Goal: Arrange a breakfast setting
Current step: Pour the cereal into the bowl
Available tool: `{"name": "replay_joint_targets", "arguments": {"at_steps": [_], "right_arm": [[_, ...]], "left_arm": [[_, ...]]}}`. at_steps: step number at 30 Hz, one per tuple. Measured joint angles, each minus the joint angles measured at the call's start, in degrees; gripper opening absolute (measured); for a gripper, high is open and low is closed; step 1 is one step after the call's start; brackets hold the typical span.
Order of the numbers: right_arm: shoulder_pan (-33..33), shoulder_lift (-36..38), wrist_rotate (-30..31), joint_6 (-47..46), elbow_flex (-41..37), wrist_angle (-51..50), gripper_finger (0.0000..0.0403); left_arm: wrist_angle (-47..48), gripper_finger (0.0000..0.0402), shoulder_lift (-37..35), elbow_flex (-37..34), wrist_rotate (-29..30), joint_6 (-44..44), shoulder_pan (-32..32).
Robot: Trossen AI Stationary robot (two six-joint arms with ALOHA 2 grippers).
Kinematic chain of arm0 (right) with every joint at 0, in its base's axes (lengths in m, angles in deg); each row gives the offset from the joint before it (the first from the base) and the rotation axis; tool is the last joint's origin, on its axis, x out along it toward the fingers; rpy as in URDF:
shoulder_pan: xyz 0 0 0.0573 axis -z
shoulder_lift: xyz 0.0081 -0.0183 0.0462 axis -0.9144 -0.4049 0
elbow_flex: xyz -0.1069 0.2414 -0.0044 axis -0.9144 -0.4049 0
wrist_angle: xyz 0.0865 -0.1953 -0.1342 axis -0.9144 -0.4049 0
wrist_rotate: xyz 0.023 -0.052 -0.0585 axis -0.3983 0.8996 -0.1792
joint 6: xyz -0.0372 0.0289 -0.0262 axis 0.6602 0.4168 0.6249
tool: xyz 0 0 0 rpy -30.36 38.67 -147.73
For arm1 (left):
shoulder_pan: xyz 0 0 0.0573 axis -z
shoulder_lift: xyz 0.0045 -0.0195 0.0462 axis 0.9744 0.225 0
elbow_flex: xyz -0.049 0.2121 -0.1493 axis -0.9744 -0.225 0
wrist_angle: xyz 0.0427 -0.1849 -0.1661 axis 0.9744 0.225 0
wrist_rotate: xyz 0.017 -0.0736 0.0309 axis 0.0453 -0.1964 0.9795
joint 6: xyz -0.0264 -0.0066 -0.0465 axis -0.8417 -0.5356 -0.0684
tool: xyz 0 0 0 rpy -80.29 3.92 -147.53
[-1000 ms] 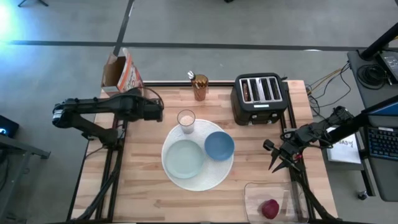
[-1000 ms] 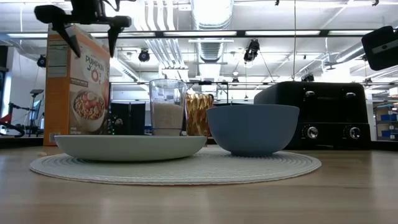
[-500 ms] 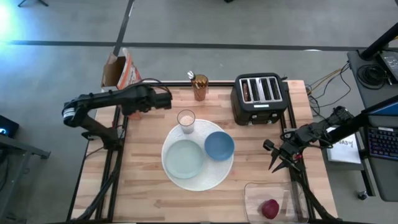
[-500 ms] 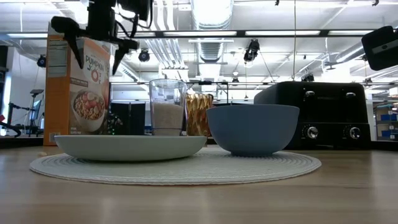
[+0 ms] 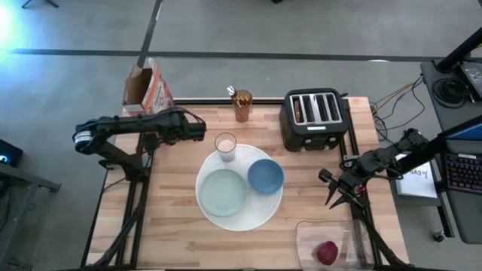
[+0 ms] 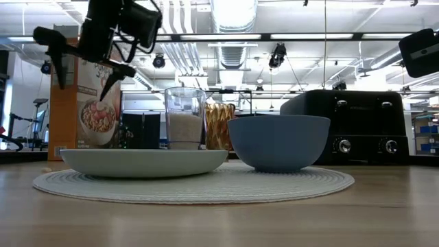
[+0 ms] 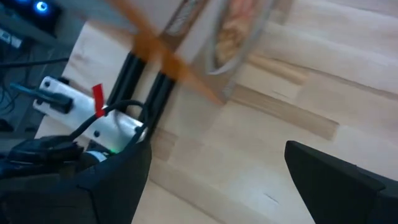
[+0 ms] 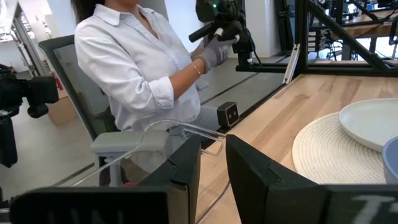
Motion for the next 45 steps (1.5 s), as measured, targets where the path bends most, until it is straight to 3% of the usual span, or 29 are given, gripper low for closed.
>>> {"name": "replay_joint_targets", "arguments": {"at_steps": [7, 13, 30, 38, 45], "right_arm": [[0.0, 0.0, 0.0, 0.0, 0.0, 0.0, 0.0068], [0.0, 0.0, 0.0, 0.0, 0.0, 0.0, 0.0068], [0.0, 0.0, 0.0, 0.0, 0.0, 0.0, 0.0068], [0.0, 0.0, 0.0, 0.0, 0.0, 0.0, 0.0068], [0.0, 0.0, 0.0, 0.0, 0.0, 0.0, 0.0068]], "left_arm": [[0.0, 0.0351, -3.4, -5.6, 0.3, -7.1, 0.4], [0.1, 0.0351, -3.6, -9.3, 4.4, -12.7, 0.4], [0.0, 0.0351, 5.5, -13.7, 13.8, -25.5, 1.1], [0.0, 0.0351, 10.7, -12.8, 22.7, -27.3, 1.8], [0.0, 0.0351, 13.3, -8.7, 24.5, -27.3, 1.8]]}}
